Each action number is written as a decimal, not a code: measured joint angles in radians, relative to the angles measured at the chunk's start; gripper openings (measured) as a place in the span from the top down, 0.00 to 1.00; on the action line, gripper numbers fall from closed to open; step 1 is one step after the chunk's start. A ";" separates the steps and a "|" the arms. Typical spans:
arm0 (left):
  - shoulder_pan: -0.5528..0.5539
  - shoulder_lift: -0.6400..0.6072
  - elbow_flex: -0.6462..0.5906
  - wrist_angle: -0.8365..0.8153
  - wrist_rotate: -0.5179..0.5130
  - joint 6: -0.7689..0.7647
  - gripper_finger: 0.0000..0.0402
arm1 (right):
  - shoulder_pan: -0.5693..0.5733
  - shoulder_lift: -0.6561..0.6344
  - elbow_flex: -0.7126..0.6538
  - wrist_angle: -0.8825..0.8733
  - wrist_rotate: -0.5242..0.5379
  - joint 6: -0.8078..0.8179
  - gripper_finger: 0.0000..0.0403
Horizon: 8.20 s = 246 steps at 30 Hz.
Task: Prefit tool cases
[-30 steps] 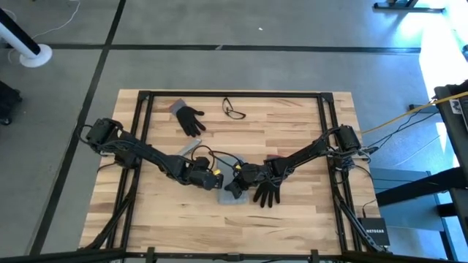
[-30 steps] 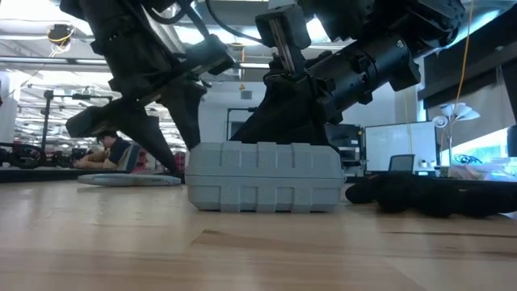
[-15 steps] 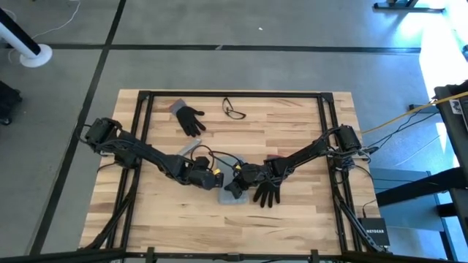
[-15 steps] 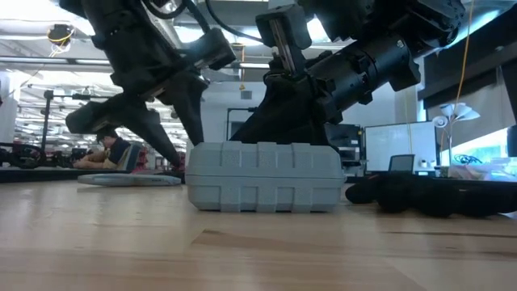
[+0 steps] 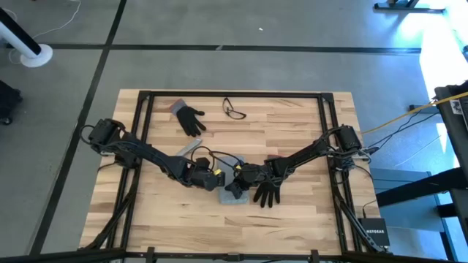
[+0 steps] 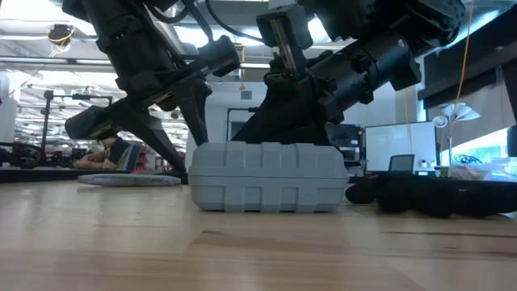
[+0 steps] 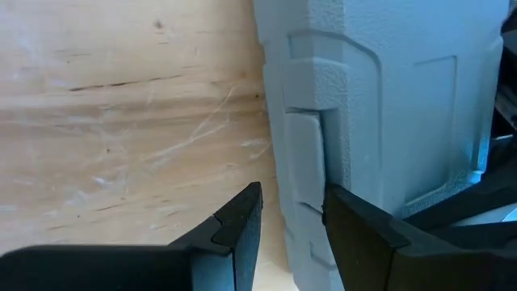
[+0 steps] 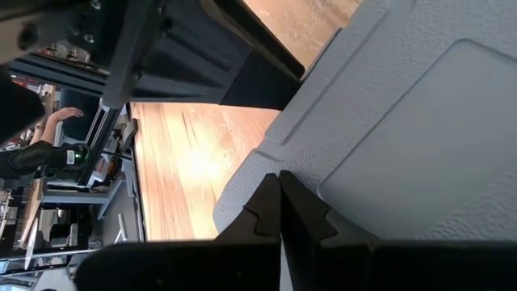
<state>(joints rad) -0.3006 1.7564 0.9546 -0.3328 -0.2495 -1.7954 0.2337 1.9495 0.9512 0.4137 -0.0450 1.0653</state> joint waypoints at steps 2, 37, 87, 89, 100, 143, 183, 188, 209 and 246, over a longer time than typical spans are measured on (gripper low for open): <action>0.009 0.016 0.002 -0.005 0.005 0.009 0.68 | 0.001 0.000 0.000 -0.001 0.000 0.000 1.00; 0.058 0.089 0.003 0.127 0.237 0.130 0.71 | 0.002 -0.031 -0.002 -0.016 -0.083 -0.015 1.00; 0.198 -0.224 -0.188 0.015 -0.120 0.393 0.73 | -0.031 -0.342 0.005 -0.434 0.130 -0.224 1.00; 0.213 -0.253 -0.170 0.013 -0.139 0.463 0.73 | -0.042 -0.342 0.005 -0.435 0.155 -0.200 1.00; 0.319 -0.448 -0.068 -0.139 -0.218 0.823 0.73 | -0.179 -0.342 0.005 -0.467 0.163 -0.151 1.00; 0.439 -0.049 -0.079 -0.104 0.130 1.098 0.47 | -0.174 -0.342 0.005 -0.465 0.158 -0.049 1.00; 0.038 0.004 -0.162 0.198 -0.205 0.658 0.99 | -0.152 -0.352 0.005 -0.669 0.079 -0.127 1.00; 0.046 -0.006 -0.163 0.221 -0.202 0.670 1.00 | -0.172 -0.351 0.005 -0.704 0.102 -0.119 1.00; 0.053 -0.222 -0.162 0.149 -0.222 0.979 1.00 | -0.175 -0.327 -0.098 -0.653 0.079 -0.146 1.00; 0.573 -0.113 -0.138 0.425 0.217 1.695 1.00 | 0.003 -0.205 -0.103 -0.133 0.191 0.380 1.00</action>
<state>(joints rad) 0.2722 1.6432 0.8171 0.0923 -0.0330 -0.1008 0.2363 1.7449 0.8484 0.2803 0.1458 1.4449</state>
